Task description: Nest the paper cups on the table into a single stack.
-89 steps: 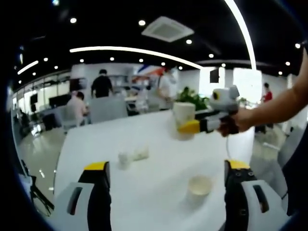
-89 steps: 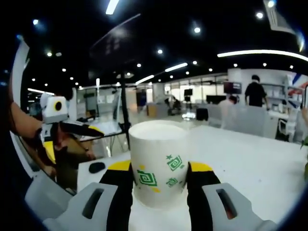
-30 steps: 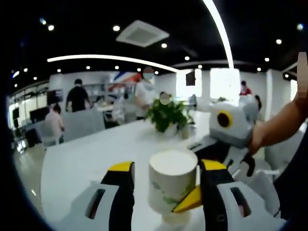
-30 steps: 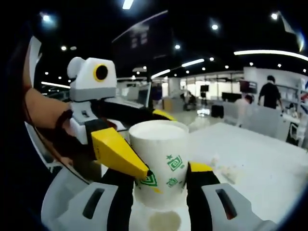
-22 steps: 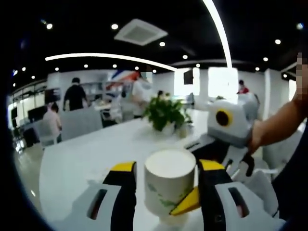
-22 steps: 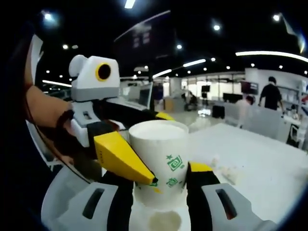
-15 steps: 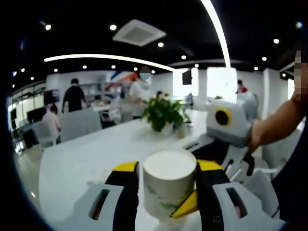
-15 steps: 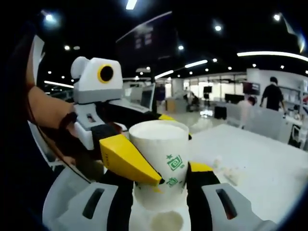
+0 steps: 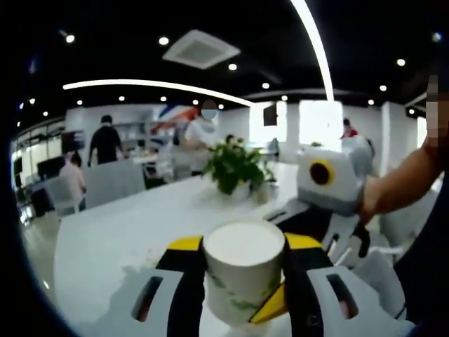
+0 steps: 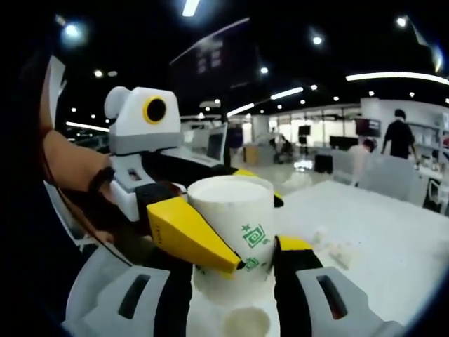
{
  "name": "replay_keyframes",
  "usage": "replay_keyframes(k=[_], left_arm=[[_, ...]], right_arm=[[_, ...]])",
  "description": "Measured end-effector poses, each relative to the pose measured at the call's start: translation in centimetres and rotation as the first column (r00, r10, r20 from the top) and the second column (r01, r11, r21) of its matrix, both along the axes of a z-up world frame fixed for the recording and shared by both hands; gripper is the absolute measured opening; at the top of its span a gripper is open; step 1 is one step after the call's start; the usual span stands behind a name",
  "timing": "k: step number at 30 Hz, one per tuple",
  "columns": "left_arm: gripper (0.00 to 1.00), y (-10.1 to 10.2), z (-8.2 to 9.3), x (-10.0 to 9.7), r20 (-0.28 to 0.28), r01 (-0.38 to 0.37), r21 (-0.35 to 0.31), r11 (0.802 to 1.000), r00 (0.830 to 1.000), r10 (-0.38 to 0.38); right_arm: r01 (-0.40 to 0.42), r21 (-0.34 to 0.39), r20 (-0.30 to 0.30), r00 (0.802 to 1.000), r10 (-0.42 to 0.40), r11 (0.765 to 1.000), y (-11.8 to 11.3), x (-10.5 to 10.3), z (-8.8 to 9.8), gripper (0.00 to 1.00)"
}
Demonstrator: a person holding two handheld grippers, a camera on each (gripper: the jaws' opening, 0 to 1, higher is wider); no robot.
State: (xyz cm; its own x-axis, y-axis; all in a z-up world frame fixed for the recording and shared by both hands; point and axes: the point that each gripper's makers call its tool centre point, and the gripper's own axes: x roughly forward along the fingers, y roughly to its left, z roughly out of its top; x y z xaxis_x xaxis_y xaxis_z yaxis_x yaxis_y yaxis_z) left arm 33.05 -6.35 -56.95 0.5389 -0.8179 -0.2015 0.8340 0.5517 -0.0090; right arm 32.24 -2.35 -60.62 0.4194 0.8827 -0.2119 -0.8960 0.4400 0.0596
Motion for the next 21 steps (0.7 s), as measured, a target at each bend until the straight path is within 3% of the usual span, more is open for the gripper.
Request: replay_keyframes(k=[9,10,12,14,17,18,21], left_arm=[[0.41,0.6,1.1,0.5,0.029,-0.016,-0.026,1.000,0.999,0.017],[0.41,0.7,1.3,0.6,0.029,-0.020,-0.034,0.999,0.999,0.021],[0.41,1.0,1.8,0.9,0.027,-0.030,-0.057,0.998,0.999,0.032],[0.41,1.2,2.3,1.0,0.022,-0.037,-0.083,0.996,0.999,0.039],[0.41,1.4,3.0,1.2,0.021,-0.041,-0.111,0.993,0.999,0.043],[0.41,1.4,3.1,1.2,0.020,-0.042,-0.117,0.992,0.999,0.044],[0.41,1.6,3.6,1.3,0.017,-0.039,-0.135,0.990,0.999,0.042]], right_arm=[[0.055,-0.010,0.026,0.998,-0.055,0.998,-1.8,1.1,0.6,0.60],[0.023,-0.046,0.051,0.998,-0.021,0.999,-2.2,0.8,0.4,0.64],[0.016,-0.046,0.071,0.997,-0.012,0.999,-2.4,0.7,0.5,0.71],[0.002,-0.041,0.082,0.997,0.001,0.999,-2.8,0.4,0.8,0.70],[0.027,-0.030,0.109,0.994,-0.023,0.999,-3.5,0.7,1.2,0.51],[0.037,-0.015,0.109,0.993,-0.035,0.999,-3.6,0.8,1.5,0.51],[0.040,0.031,0.068,0.997,-0.042,0.999,-3.7,0.8,1.9,0.64]])
